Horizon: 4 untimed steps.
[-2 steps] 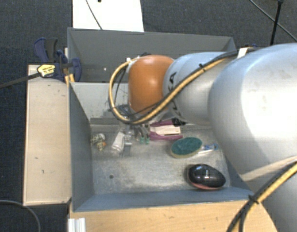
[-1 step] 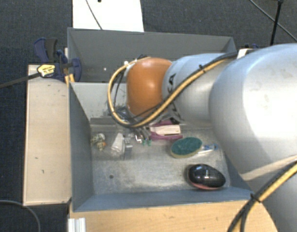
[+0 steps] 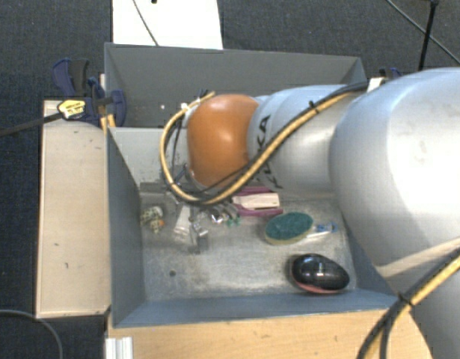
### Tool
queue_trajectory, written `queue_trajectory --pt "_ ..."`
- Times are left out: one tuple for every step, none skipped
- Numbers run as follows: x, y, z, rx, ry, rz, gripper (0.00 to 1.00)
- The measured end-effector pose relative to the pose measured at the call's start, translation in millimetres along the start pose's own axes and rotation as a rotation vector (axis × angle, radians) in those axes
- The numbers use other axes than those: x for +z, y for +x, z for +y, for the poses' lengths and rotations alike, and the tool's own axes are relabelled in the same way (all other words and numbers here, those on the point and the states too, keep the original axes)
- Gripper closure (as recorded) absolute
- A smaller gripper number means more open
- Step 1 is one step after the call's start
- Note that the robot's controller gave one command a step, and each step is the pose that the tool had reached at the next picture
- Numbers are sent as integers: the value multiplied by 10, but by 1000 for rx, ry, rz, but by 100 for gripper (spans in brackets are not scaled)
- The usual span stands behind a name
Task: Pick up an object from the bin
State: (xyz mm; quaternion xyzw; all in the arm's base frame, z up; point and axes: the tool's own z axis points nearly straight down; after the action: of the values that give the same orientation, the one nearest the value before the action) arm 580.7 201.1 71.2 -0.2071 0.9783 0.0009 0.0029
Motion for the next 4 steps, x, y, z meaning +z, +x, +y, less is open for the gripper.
queue_trajectory --pt "5 80 13 23 -1 5 0" --pt "-4 -112 75 -383 2 -1 0" --pt "5 44 150 -474 -1 6 0" --pt "3 -143 334 -866 -2 0 0"
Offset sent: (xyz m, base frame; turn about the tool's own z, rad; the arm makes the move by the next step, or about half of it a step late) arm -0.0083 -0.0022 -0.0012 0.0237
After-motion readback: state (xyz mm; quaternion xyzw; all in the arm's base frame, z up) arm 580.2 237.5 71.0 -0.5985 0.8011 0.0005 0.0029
